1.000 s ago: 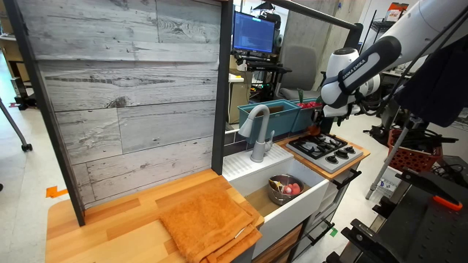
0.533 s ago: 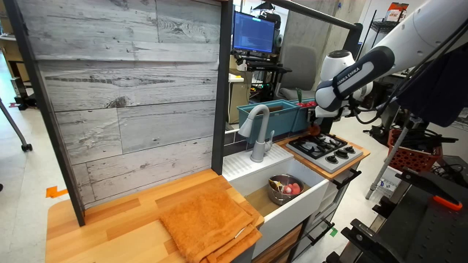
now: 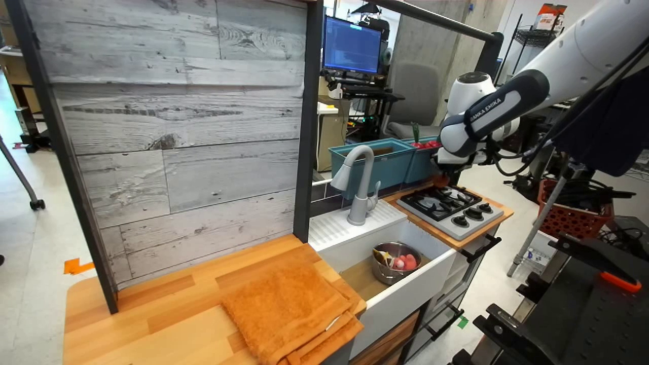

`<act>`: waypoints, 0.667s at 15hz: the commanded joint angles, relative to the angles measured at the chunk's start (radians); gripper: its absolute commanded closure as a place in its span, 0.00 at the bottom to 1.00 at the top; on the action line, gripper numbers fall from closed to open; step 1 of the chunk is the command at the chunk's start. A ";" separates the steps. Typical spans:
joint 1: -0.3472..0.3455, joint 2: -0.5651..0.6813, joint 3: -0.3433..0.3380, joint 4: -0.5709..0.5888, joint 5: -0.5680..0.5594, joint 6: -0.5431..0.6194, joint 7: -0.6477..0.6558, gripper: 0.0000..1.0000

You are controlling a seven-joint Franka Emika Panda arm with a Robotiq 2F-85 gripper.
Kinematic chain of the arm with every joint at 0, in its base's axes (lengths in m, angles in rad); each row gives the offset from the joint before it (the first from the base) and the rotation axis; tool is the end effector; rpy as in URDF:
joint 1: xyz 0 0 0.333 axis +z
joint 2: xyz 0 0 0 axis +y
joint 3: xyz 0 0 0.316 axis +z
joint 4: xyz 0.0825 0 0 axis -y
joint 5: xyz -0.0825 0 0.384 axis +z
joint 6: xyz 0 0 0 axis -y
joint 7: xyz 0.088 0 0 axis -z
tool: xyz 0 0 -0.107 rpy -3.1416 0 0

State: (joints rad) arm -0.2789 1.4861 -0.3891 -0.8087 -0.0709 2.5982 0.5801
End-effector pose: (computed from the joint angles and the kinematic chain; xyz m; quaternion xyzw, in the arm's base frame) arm 0.7074 -0.3546 0.0375 0.8942 -0.3659 0.1732 0.1912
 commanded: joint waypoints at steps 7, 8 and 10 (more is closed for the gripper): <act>-0.082 -0.141 0.247 -0.097 0.103 -0.012 -0.236 1.00; -0.087 -0.188 0.279 -0.158 0.105 -0.007 -0.295 1.00; -0.110 -0.274 0.342 -0.273 0.101 0.015 -0.422 1.00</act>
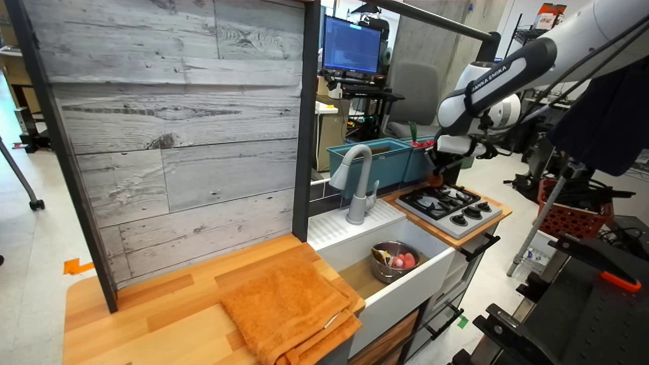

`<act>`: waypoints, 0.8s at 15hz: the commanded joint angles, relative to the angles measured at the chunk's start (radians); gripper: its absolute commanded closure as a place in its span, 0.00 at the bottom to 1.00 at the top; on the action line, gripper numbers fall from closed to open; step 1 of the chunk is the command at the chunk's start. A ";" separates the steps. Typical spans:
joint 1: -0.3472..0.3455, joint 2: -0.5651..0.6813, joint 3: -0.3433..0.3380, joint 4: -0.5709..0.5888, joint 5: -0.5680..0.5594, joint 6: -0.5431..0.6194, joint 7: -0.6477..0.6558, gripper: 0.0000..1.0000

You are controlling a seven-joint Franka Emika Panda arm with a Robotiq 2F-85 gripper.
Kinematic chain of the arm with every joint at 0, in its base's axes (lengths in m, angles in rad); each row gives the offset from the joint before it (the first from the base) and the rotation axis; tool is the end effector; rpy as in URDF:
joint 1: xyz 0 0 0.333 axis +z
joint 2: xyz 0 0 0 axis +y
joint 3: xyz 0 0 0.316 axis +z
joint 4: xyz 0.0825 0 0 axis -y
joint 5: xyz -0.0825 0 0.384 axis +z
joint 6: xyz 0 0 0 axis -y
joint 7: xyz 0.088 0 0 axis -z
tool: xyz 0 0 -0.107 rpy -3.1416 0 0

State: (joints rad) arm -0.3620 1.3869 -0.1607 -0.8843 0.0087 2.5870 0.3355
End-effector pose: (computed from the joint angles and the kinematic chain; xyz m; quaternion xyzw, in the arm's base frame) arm 0.7134 -0.3425 0.0562 0.9234 -0.3415 0.1560 0.0795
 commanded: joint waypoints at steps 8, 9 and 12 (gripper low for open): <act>0.019 -0.280 0.013 -0.306 -0.034 0.007 -0.153 0.55; 0.034 -0.280 -0.014 -0.313 -0.012 0.004 -0.164 0.47; 0.018 -0.258 -0.008 -0.294 0.001 0.012 -0.172 0.17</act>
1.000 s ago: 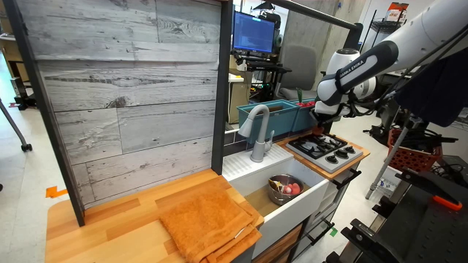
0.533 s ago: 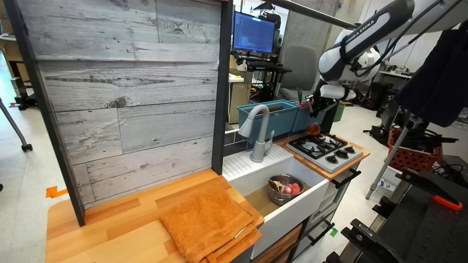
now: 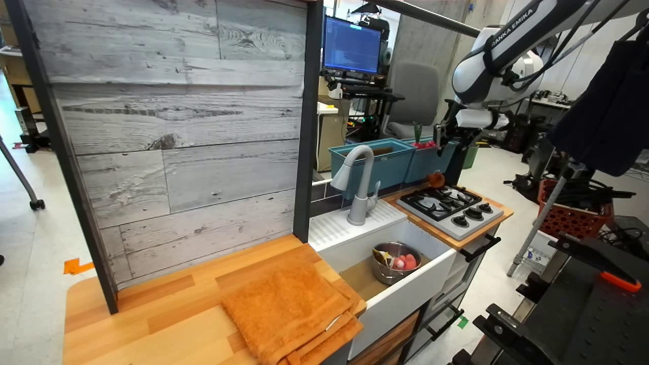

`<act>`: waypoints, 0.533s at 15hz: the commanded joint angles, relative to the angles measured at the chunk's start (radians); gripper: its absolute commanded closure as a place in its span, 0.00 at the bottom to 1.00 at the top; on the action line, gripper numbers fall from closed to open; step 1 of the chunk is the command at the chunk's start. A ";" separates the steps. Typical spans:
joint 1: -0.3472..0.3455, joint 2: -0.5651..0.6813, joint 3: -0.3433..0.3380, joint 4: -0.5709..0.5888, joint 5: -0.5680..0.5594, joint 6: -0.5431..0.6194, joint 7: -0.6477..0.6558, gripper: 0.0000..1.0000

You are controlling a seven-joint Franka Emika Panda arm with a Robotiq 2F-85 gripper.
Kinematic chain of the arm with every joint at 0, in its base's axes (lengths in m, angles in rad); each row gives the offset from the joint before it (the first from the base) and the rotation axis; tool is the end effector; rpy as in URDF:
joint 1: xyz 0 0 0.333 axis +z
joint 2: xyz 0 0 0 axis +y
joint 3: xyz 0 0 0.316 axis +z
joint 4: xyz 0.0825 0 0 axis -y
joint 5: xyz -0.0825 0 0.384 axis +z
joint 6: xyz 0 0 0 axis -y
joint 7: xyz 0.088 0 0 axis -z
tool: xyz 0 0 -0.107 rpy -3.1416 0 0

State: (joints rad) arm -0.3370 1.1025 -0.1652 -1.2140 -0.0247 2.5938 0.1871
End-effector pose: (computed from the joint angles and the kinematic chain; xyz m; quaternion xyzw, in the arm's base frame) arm 0.6958 -0.3366 0.1297 0.9486 -0.2722 0.1299 0.0959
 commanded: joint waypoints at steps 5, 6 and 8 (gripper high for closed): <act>-0.026 0.189 -0.012 0.243 0.042 0.074 0.039 0.00; -0.023 0.224 -0.029 0.290 0.038 0.035 0.060 0.00; -0.012 0.280 -0.074 0.368 0.028 -0.071 0.125 0.00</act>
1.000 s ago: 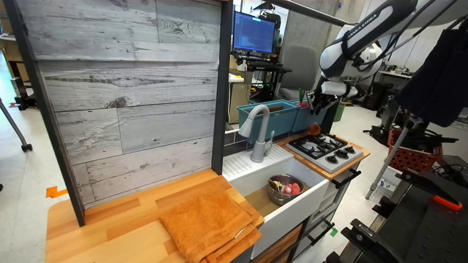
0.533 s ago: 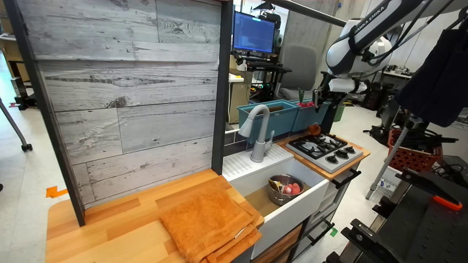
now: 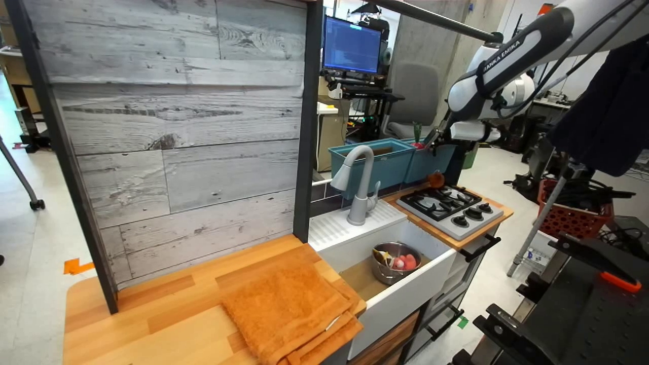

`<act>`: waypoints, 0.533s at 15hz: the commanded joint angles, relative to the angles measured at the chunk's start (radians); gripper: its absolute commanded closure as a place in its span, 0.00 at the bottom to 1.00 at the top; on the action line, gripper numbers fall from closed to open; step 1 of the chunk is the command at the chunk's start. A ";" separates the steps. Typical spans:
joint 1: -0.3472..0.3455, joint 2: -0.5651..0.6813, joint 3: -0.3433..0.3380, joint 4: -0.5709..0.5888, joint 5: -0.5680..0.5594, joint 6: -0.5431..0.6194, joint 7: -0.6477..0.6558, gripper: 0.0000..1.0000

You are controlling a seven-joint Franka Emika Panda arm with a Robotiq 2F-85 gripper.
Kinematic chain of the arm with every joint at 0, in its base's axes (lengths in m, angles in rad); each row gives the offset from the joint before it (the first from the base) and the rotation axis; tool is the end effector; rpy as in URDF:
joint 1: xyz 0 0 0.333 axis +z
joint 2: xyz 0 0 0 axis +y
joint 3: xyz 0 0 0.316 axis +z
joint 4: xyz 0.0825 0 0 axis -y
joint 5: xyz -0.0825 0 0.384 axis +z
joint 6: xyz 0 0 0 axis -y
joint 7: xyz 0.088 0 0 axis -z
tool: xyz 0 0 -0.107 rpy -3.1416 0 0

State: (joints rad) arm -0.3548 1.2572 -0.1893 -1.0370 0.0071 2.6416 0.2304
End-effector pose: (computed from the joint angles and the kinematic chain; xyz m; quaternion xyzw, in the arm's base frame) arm 0.7050 -0.3567 0.0971 0.9344 -0.2981 0.1664 0.1019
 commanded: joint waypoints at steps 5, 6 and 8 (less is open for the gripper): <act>-0.005 0.172 -0.079 0.309 -0.012 -0.247 0.121 0.00; -0.007 0.150 -0.067 0.293 -0.001 -0.268 0.100 0.00; -0.001 0.105 -0.058 0.220 -0.001 -0.234 0.085 0.00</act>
State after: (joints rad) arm -0.3554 1.3622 -0.2475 -0.8166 0.0057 2.4076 0.3154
